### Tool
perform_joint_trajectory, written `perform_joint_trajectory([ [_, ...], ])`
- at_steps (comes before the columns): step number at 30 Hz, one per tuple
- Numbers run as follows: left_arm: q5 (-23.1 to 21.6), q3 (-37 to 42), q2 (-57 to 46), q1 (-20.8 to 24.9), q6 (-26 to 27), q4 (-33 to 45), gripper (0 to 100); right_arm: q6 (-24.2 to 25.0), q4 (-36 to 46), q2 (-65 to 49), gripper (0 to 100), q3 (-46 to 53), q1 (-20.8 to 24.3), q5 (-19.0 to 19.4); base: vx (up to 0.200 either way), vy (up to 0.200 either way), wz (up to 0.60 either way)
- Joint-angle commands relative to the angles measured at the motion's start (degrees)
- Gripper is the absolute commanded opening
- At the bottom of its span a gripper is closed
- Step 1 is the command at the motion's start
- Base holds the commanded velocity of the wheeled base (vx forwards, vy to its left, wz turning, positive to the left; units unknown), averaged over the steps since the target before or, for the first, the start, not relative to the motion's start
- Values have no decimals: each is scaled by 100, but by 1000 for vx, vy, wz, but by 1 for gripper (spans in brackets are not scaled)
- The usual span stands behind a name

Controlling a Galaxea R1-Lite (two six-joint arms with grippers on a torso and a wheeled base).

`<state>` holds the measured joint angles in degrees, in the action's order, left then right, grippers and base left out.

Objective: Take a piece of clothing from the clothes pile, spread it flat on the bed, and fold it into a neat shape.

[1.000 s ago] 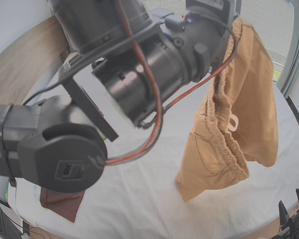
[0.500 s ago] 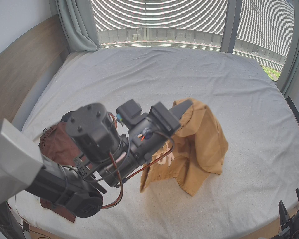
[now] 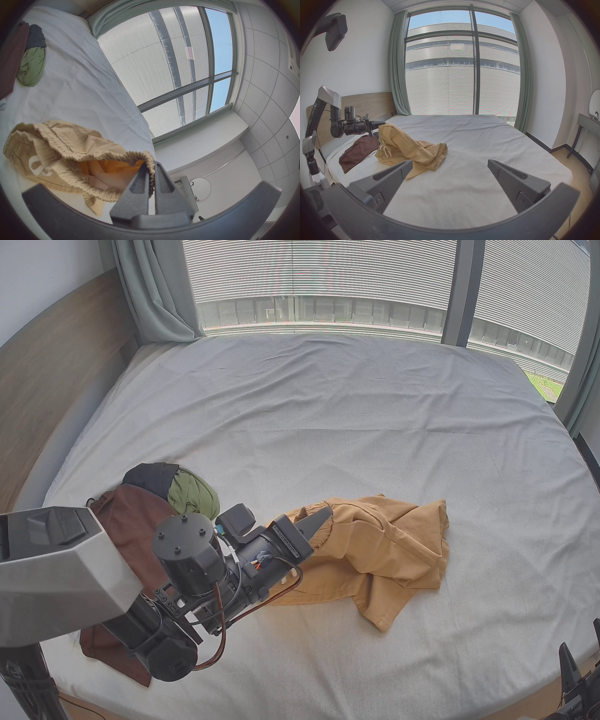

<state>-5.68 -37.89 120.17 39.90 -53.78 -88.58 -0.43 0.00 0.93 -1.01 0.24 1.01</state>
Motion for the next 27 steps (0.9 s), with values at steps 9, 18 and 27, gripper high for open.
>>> perform_joint_trajectory([
  [9, -3, 141, 120, -299, 193, -10, 0, -1, 0, -93, 100, 101, 2, 4, 0, 0, 0],
  [18, 23, 247, 138, -536, 219, -19, 0, -1, 0, -93, 100, 101, 2, 4, 0, 0, 0],
  [27, -126, 845, 147, -1204, 905, -19, 0, -1, 0, -93, 100, 101, -7, 4, 0, 0, 0],
])
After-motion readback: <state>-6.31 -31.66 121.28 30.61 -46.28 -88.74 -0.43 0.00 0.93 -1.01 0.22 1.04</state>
